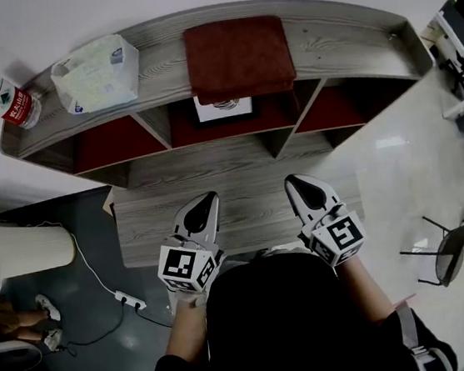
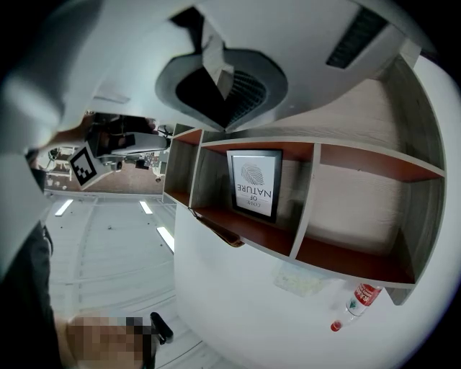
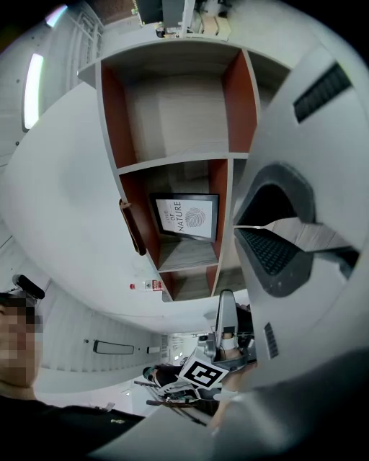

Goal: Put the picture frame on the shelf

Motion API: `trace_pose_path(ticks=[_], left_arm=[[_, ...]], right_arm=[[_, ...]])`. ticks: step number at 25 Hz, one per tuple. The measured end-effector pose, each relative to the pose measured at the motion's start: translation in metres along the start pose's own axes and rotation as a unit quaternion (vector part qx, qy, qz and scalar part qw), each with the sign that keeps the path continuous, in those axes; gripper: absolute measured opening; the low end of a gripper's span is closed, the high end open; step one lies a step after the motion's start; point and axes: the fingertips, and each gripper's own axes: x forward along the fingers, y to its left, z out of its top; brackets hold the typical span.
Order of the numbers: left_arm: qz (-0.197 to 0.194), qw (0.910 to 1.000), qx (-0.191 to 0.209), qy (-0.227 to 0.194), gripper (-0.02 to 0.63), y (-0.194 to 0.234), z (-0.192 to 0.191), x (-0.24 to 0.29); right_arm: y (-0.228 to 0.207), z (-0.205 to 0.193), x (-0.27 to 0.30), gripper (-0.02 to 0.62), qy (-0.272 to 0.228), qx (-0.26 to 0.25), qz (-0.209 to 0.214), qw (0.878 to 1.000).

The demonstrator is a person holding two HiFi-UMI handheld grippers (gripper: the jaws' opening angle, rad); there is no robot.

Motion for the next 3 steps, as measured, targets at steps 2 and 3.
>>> trace_pose_path(ticks=[2, 3], left_arm=[[0.0, 1.0, 0.001, 0.001, 0.009, -0.0001, -0.0002, 0.0006], [0.0, 1.0, 0.001, 0.002, 0.009, -0.0001, -0.0002, 0.0009]], right_arm=[[-0.003, 0.0049, 0.0016, 0.003, -0.006, 0.015, -0.011, 1.0], [-0.0042, 0.0067, 0.0023, 0.003, -0.009, 0.02, -0.015, 1.0]])
